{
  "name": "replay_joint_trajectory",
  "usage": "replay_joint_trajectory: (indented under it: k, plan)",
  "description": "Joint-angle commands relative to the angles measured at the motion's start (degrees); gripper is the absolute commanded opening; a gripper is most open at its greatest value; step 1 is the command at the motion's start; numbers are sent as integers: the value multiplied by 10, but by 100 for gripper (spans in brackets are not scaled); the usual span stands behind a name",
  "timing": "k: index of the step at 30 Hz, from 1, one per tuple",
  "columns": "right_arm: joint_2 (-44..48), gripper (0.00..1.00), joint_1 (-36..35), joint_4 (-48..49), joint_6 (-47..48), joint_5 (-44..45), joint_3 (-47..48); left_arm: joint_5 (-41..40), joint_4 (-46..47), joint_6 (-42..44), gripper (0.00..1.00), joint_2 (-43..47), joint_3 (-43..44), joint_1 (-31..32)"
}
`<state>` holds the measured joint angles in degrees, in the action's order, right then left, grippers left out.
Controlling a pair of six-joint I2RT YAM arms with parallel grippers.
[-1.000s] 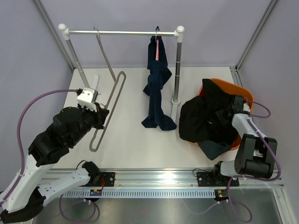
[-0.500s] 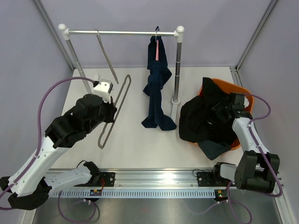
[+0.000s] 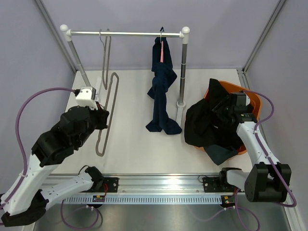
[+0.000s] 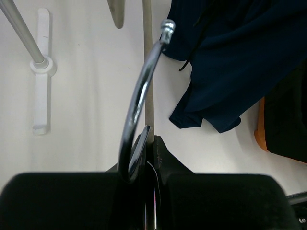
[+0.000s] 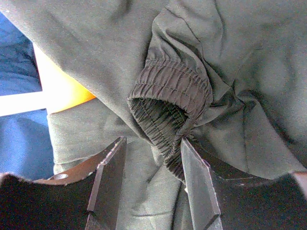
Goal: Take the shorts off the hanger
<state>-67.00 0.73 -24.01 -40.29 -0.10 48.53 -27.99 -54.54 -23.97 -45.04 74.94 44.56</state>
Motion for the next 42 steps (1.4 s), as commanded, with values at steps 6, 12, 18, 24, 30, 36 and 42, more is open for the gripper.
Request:
replay_joint_trajectory:
  k: [6, 12, 18, 24, 30, 36, 42]
  plan:
    - [27, 57, -5, -16, 7, 17, 22, 14, 22, 24, 0, -66, 57, 2]
    - [49, 58, -4, -33, 15, 16, 37, 3, 14, 92, 0, -177, 185, 1]
    - [69, 61, -5, -47, 31, 9, 46, 136, 29, 142, 0, -300, 317, -89]
    - [87, 62, -4, -39, 43, -18, 47, 280, 82, 155, 0, -369, 393, -214]
    - [94, 63, -5, -46, 63, -27, 62, 371, 111, 176, 0, -435, 460, -271]
    - [98, 64, -5, -41, 71, -36, 67, 402, 111, 172, 0, -515, 532, -296]
    - [93, 65, -4, -28, 78, -44, 71, 415, 133, 170, 0, -568, 577, -311]
